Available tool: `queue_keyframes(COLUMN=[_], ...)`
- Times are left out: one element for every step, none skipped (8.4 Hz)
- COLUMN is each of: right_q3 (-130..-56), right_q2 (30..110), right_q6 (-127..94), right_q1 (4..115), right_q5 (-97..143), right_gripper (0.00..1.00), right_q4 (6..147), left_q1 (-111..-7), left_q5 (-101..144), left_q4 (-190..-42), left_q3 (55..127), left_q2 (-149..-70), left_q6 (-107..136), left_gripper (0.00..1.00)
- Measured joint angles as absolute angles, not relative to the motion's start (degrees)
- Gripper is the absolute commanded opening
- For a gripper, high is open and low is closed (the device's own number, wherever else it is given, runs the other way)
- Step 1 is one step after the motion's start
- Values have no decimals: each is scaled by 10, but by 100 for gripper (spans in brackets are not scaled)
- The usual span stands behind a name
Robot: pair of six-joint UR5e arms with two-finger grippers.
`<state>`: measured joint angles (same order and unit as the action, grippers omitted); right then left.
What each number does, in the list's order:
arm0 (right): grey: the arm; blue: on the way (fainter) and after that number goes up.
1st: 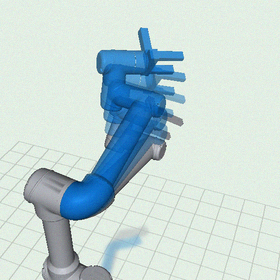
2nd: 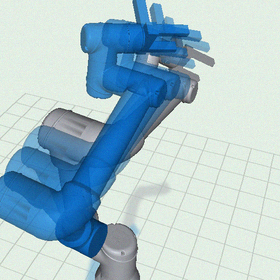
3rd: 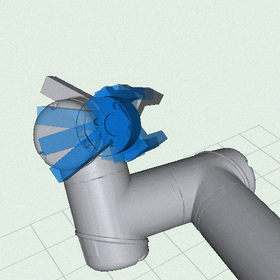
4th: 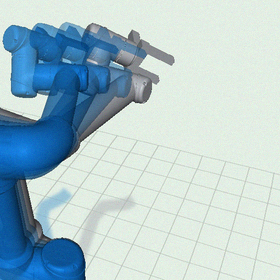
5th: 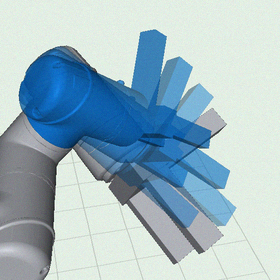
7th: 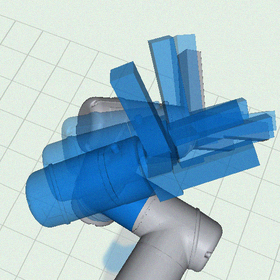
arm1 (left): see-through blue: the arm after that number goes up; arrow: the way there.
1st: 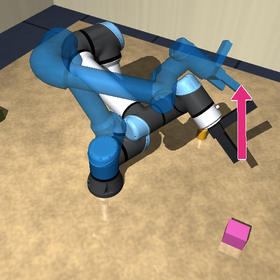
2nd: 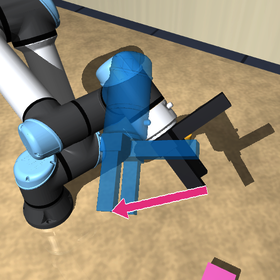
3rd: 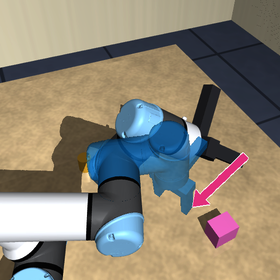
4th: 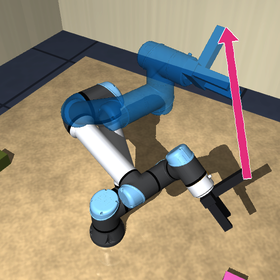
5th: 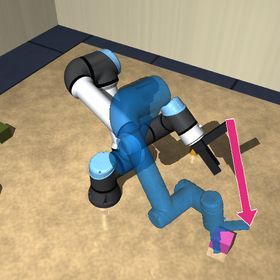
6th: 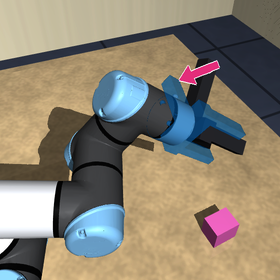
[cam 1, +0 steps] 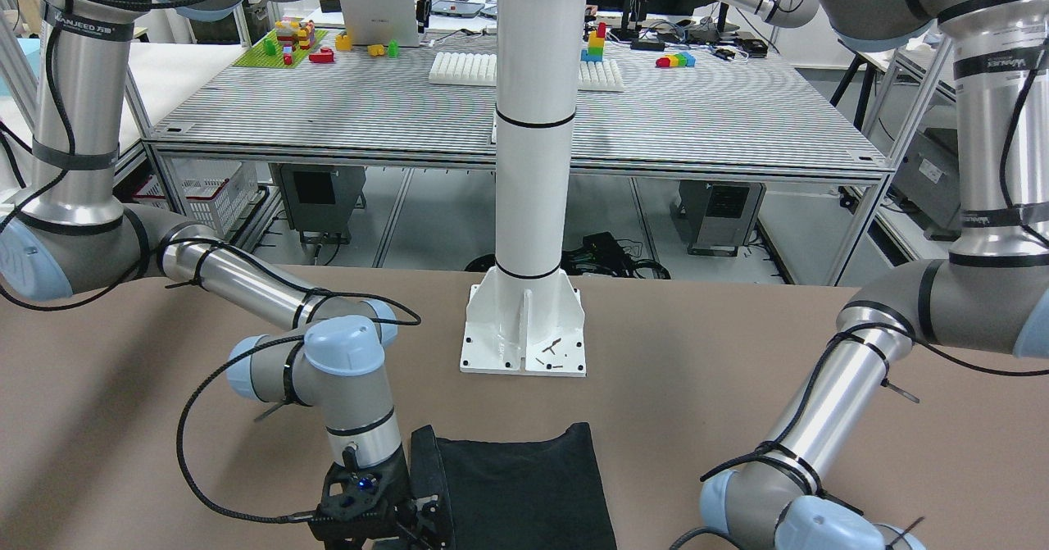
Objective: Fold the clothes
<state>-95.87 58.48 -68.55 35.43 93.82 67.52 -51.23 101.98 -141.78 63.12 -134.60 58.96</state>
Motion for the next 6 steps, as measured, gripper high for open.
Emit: queue_keyframes(right_q3=[-917, -887, -868, -852, -832, -814], right_q2=[553, 533, 522, 511, 497, 484], right_q6=[-673, -655, -640, -632, -629, -628], right_q1=[354, 354, 354, 353, 351, 343], right_q5=[920, 906, 898, 893, 880, 862], right_gripper=[92, 91, 91, 91, 91, 91], right_q4=[684, 687, 688, 689, 690, 690], left_q1=[-524, -532, -534, -534, -534, -534], left_q5=[1038, 1049, 1053, 1055, 1055, 1055], left_q4=[-1448, -1468, -1476, -1478, -1479, -1479], left_q3=[633, 633, 633, 632, 630, 628], left_q2=[-1326, -1314, -1308, -1306, -1306, -1305], left_q6=[583, 579, 577, 576, 576, 576], left_gripper=[94, 94, 94, 94, 94, 94])
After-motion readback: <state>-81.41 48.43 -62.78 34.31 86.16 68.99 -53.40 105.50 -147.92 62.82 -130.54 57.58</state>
